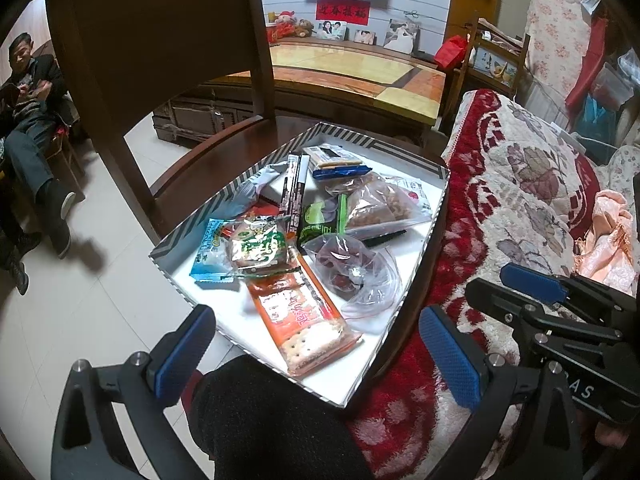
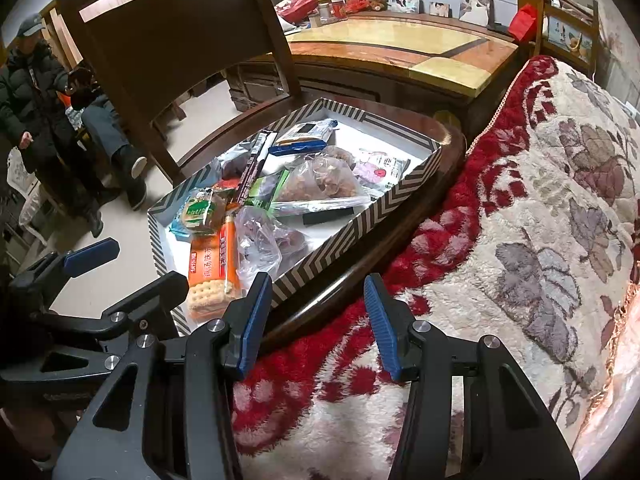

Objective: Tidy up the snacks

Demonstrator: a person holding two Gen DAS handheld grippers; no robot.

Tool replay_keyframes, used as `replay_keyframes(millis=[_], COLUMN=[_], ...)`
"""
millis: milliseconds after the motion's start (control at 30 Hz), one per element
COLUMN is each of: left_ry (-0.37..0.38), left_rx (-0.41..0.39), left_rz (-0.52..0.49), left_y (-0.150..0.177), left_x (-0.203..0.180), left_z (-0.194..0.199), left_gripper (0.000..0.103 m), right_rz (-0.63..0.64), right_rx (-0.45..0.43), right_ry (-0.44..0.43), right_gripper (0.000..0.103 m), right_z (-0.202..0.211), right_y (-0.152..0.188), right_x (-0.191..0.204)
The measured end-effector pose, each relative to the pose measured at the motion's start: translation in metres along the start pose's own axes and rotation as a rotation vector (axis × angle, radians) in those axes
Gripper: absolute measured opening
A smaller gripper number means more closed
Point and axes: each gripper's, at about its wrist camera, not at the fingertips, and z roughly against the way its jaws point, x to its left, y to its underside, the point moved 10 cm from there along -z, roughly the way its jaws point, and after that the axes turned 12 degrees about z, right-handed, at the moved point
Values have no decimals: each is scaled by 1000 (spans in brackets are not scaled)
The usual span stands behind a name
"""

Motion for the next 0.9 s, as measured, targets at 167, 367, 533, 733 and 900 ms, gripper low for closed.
replay_keyframes(millis=[167,367,533,733,900], left_ry=[-2,-1,-1,0,22], left_rx=[0,0,1,-1,-52], left_rz=[0,0,2,4,-9], left_y=[0,-1,-1,-1,-6], left_x=[0,1,1,2,-2], left_z=[0,0,0,-1,6], left_gripper=[103,103,103,103,103], right_rz=[1,0,1,0,1], right_rx=[0,1,1,2,2], right_ry=[-1,-1,-1,-1,0], right_gripper=[48,48,48,48,48], right_z=[0,0,0,-1,-1], right_y=[0,0,0,-1,-1], right_x=[0,0,0,0,1])
